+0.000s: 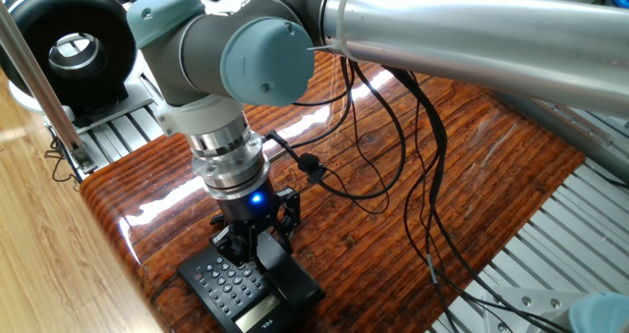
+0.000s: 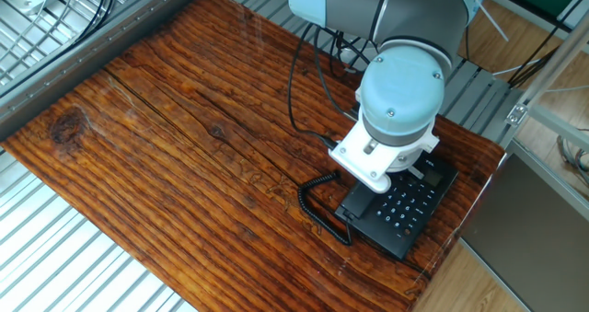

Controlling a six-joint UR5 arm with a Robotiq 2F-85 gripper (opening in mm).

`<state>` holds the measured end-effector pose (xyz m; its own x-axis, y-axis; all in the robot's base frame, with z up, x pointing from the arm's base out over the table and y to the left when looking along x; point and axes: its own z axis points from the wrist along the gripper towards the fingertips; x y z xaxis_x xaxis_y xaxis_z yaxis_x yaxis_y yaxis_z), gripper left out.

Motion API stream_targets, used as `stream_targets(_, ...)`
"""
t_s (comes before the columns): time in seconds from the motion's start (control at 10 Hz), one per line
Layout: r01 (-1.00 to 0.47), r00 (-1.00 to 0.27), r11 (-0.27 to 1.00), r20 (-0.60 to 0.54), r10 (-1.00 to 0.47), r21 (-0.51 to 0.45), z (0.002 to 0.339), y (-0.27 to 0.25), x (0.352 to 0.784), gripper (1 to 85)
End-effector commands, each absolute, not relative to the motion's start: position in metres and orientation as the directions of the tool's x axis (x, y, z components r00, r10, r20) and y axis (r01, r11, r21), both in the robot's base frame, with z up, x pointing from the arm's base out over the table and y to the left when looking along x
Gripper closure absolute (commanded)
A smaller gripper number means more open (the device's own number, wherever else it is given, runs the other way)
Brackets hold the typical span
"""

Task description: Place the handset of the telephone on the corresponding phone cradle

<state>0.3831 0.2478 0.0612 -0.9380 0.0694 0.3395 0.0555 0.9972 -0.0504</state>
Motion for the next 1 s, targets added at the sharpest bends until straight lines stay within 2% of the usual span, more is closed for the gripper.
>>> stream_targets(0.0, 0.061, -0.936, 0.997, 0.345, 0.071, -0.039, 0.0614, 0.2509, 0.3830, 65.0)
stream_targets(0.9, 0.033, -0.939, 0.999, 0.340, 0.043, -0.038, 0.0607, 0.2488, 0.3846, 64.3)
